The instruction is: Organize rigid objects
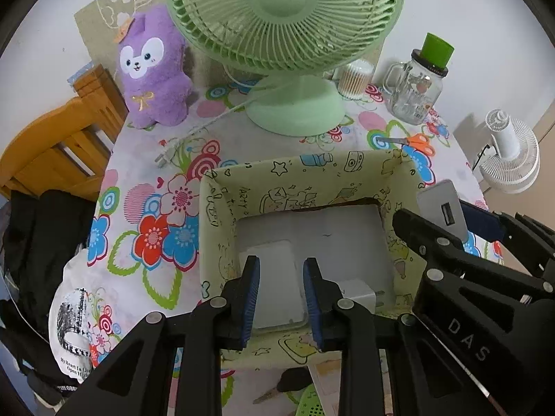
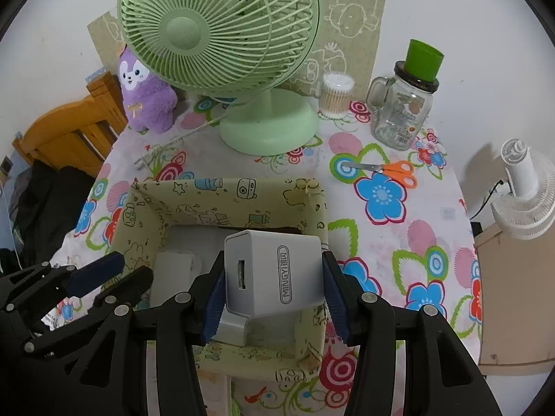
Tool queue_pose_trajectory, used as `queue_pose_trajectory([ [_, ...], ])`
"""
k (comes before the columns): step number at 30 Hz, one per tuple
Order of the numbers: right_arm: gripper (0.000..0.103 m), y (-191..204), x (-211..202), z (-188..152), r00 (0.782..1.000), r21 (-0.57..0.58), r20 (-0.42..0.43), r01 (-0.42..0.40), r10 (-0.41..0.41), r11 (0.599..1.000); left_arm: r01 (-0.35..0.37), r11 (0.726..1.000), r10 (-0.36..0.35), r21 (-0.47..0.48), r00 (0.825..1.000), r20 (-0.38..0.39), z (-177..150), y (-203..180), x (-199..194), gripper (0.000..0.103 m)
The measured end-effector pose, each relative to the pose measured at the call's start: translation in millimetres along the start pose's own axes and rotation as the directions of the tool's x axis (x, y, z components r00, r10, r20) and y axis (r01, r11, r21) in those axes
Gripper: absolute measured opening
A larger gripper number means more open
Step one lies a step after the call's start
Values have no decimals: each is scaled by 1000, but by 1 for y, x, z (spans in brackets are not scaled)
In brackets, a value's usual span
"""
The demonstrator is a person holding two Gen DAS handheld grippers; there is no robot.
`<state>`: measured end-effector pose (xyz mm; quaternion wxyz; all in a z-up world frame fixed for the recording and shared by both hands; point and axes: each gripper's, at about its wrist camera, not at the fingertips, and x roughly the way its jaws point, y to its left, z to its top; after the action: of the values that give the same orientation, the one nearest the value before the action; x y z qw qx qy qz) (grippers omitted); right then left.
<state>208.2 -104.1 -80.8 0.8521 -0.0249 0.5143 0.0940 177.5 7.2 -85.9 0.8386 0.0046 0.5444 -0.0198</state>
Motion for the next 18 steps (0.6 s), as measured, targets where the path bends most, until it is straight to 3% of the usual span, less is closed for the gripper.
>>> queue_pose_trajectory([
  [2,54,0,4,2,1000,-6,-4,-4,4,1000,1,1000,-1,3,1000,-2,1,-1,3,28],
  [6,56,2,8,4,1000,-17,-7,-23,23,1000,-4,1000,4,7,1000,-1,0,-2,5,42],
  [8,64,3,8,4,1000,-26,-6,-22,22,999,-1,1000,1,11,1000,-3,0,-3,5,50],
  [9,71,3,8,4,1000,-28,-3,-20,20,999,-2,1000,2,12,1000,-2,0,-3,5,59],
  [13,79,1,4,1,1000,-18,4,-16,16,1000,-22,999,22,25,1000,16,-2,-4,2,81],
  [18,84,-7,2,-7,1000,11,-5,-9,10,1000,-27,999,27,30,1000,16,-8,-5,-2,90],
])
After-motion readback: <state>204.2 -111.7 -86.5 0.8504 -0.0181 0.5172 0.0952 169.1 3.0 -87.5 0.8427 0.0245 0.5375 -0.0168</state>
